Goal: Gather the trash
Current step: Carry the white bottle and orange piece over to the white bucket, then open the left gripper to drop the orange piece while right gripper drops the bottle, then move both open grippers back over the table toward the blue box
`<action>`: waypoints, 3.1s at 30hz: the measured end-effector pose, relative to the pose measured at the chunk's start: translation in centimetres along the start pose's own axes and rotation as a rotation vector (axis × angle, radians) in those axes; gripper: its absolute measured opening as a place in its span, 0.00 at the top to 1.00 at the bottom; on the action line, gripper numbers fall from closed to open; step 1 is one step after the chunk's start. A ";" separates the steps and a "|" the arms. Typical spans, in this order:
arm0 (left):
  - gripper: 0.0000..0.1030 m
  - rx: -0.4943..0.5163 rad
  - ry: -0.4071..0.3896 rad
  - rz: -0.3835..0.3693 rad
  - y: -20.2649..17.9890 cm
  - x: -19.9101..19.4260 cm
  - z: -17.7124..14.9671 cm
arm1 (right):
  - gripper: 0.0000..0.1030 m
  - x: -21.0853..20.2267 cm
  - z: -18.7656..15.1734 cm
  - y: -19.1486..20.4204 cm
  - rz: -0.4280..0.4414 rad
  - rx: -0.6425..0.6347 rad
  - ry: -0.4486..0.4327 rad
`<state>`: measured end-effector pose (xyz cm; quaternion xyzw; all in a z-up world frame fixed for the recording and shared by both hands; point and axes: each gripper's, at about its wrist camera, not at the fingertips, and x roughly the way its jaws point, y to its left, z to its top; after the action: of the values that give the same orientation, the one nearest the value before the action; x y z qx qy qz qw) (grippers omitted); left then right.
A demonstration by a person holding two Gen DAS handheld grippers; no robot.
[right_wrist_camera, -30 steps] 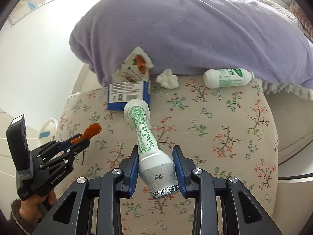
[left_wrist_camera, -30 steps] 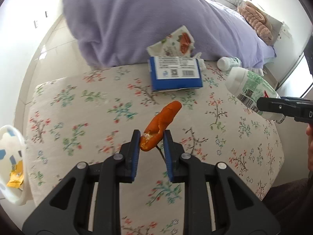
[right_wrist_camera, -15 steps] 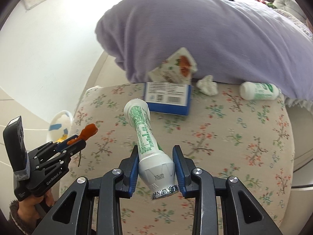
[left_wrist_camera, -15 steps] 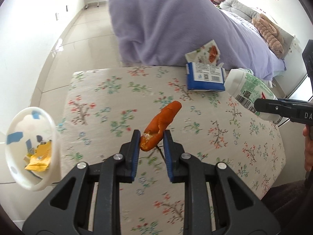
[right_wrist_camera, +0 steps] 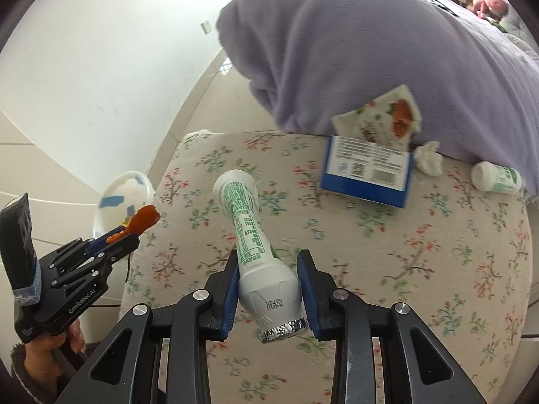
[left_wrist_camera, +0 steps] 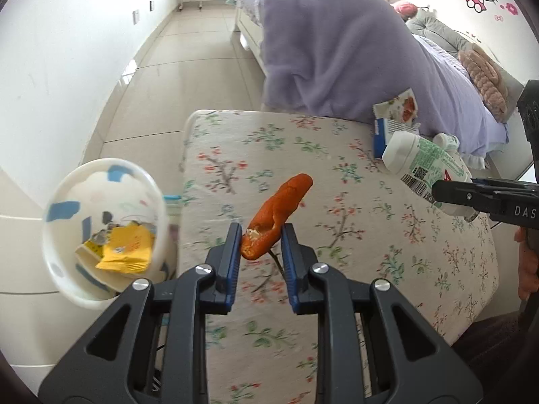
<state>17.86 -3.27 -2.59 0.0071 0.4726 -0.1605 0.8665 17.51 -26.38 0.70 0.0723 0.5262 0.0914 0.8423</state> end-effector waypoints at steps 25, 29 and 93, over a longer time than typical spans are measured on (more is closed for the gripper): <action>0.75 -0.227 -0.025 0.173 12.2 -2.6 -2.9 | 0.67 6.7 0.5 11.1 0.086 -0.134 0.071; 0.75 -0.273 -0.039 0.206 14.1 -2.9 -3.0 | 0.67 7.8 0.6 13.2 0.117 -0.150 0.072; 0.01 -0.336 -0.034 0.156 6.8 -6.4 -2.5 | 0.21 -2.0 -1.8 4.7 0.015 -0.042 -0.179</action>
<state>14.49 5.31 0.34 -0.1039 0.4762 -0.0116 0.8731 14.67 -22.25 2.64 0.0664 0.4462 0.1021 0.8866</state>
